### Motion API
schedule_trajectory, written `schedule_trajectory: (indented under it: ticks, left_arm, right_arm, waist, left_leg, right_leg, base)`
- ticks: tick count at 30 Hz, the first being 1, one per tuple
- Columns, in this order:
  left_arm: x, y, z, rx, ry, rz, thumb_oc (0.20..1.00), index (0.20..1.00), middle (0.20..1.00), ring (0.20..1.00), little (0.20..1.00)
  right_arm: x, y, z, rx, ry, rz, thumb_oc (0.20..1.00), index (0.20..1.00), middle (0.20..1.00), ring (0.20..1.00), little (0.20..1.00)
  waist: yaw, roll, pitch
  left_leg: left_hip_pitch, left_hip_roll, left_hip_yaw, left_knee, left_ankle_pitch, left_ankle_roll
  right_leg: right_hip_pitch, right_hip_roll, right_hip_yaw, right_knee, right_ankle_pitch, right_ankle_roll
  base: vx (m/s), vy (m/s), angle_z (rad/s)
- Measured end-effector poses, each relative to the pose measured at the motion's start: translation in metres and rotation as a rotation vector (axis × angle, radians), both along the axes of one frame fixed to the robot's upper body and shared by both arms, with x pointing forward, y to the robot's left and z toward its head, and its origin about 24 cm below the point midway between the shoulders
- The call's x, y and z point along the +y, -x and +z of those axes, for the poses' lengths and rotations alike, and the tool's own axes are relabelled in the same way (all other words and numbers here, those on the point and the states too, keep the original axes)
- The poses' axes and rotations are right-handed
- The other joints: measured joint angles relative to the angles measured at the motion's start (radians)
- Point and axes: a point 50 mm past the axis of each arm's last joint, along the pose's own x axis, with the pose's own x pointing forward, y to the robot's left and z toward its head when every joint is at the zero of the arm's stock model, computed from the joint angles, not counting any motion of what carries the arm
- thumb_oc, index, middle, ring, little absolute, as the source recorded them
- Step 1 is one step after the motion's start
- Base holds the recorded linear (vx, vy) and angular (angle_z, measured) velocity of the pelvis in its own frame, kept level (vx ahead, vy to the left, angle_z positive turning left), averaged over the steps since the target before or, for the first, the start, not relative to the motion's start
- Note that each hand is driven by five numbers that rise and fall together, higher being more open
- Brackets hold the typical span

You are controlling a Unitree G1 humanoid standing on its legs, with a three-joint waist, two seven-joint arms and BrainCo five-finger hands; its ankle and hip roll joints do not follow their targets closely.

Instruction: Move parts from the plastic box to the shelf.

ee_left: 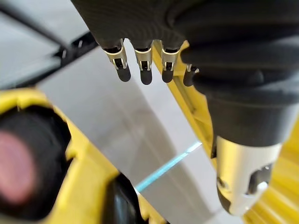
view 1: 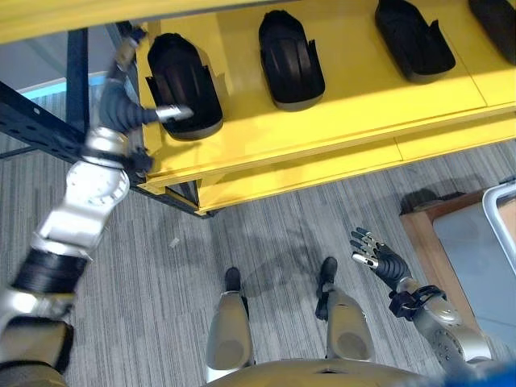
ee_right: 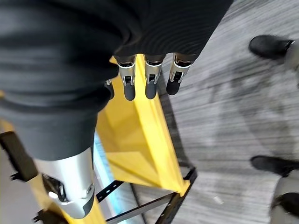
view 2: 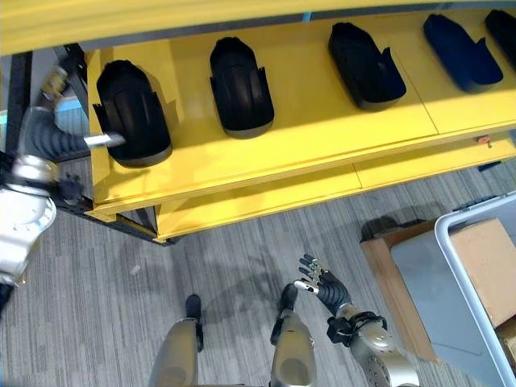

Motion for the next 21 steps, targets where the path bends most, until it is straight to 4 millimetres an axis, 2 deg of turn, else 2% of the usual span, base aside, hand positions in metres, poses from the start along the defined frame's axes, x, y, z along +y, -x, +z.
schedule_trajectory:
  ticks: [2, 5, 9, 17, 21]
  left_arm:
    - [-0.011, -0.002, -0.010, 0.011, -0.042, -0.002, 1.000, 1.000, 1.000, 1.000, 1.000]
    - [-0.016, -0.002, -0.017, 0.018, -0.068, 0.003, 1.000, 1.000, 1.000, 1.000, 1.000]
    - [-0.030, -0.002, -0.049, 0.132, -0.058, -0.024, 1.000, 1.000, 1.000, 1.000, 1.000]
    - [-0.035, -0.001, -0.069, 0.210, -0.079, -0.028, 1.000, 1.000, 1.000, 1.000, 1.000]
    - [-0.036, -0.003, -0.086, 0.283, -0.093, -0.020, 1.000, 1.000, 1.000, 1.000, 1.000]
  right_arm:
    - [0.002, -0.002, 0.006, -0.027, -0.006, 0.004, 1.000, 1.000, 1.000, 1.000, 1.000]
    - [0.000, -0.003, 0.010, -0.049, -0.008, -0.006, 1.000, 1.000, 1.000, 1.000, 1.000]
    - [-0.001, 0.003, 0.006, -0.027, 0.009, -0.008, 1.000, 1.000, 1.000, 1.000, 1.000]
    - [-0.004, 0.012, 0.001, 0.004, 0.022, -0.024, 1.000, 1.000, 1.000, 1.000, 1.000]
    - [-0.004, 0.013, 0.000, 0.008, 0.023, -0.028, 1.000, 1.000, 1.000, 1.000, 1.000]
  waist:
    - [0.003, -0.001, -0.005]
    - [-0.003, -0.002, -0.011]
    - [-0.022, -0.007, -0.048]
    - [-0.026, -0.019, -0.071]
    - [-0.027, -0.022, -0.072]
  left_leg:
    - [0.012, -0.003, -0.003, -0.010, 0.001, 0.001]
    - [0.026, -0.005, 0.000, -0.017, 0.005, 0.001]
    - [0.028, -0.003, 0.005, -0.019, 0.005, 0.002]
    - [0.026, 0.004, 0.016, -0.017, 0.004, 0.002]
    - [0.024, 0.007, 0.019, -0.017, 0.004, 0.002]
  right_leg:
    - [0.015, -0.002, 0.000, -0.002, -0.002, 0.001]
    - [0.023, -0.003, 0.001, -0.004, -0.003, 0.001]
    - [0.021, -0.001, 0.002, -0.005, -0.004, 0.001]
    - [0.012, 0.003, 0.006, -0.005, -0.002, -0.003]
    - [0.008, 0.007, 0.015, -0.010, -0.002, -0.006]
  base:
    - [0.01, -0.006, 0.08]
    - [0.00, 0.002, -0.01]
    - [0.00, -0.005, -0.04]
    - [-0.01, -0.007, -0.04]
    - [-0.01, -0.006, -0.03]
